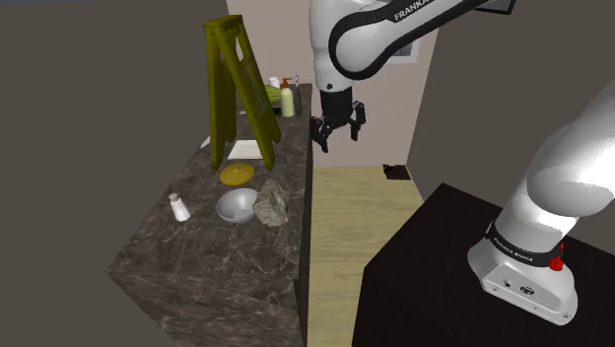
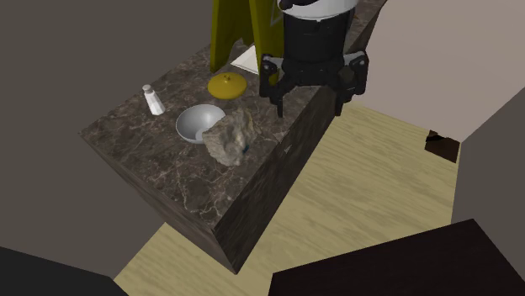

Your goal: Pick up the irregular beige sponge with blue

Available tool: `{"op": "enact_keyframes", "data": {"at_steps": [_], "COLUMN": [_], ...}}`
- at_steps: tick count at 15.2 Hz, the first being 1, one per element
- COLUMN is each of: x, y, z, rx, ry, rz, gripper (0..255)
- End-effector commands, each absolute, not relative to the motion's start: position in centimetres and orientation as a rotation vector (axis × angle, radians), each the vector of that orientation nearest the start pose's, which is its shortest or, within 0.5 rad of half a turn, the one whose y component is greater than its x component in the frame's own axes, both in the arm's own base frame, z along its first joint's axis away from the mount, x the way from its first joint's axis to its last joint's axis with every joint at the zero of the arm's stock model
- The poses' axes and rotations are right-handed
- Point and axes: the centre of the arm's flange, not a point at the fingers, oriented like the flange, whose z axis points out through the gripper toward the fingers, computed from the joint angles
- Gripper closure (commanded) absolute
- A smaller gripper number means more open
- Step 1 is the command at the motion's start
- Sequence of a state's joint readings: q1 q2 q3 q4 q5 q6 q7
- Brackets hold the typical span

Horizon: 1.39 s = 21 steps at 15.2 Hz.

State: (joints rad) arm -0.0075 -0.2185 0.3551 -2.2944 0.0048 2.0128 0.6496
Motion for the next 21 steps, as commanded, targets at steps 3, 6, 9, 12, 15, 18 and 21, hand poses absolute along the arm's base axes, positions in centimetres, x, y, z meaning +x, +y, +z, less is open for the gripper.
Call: {"op": "enact_keyframes", "data": {"at_steps": [3, 6, 9, 12, 15, 18, 21], "x": [47.6, 50.2, 53.0, 55.8, 58.8, 61.8, 64.9], "y": [19.7, 21.8, 23.7, 25.5, 27.0, 28.4, 29.6], "z": [39.5, 37.1, 34.7, 32.3, 29.8, 27.3, 24.8], "rx": [-3.195, -3.189, -3.181, -3.171, -3.157, -3.141, -3.122], "ry": [0.634, 0.724, 0.814, 0.905, 0.996, 1.086, 1.177], "rz": [0.059, 0.063, 0.067, 0.071, 0.075, 0.079, 0.083], "gripper": [0, 0, 0, 0, 0, 0, 0]}}
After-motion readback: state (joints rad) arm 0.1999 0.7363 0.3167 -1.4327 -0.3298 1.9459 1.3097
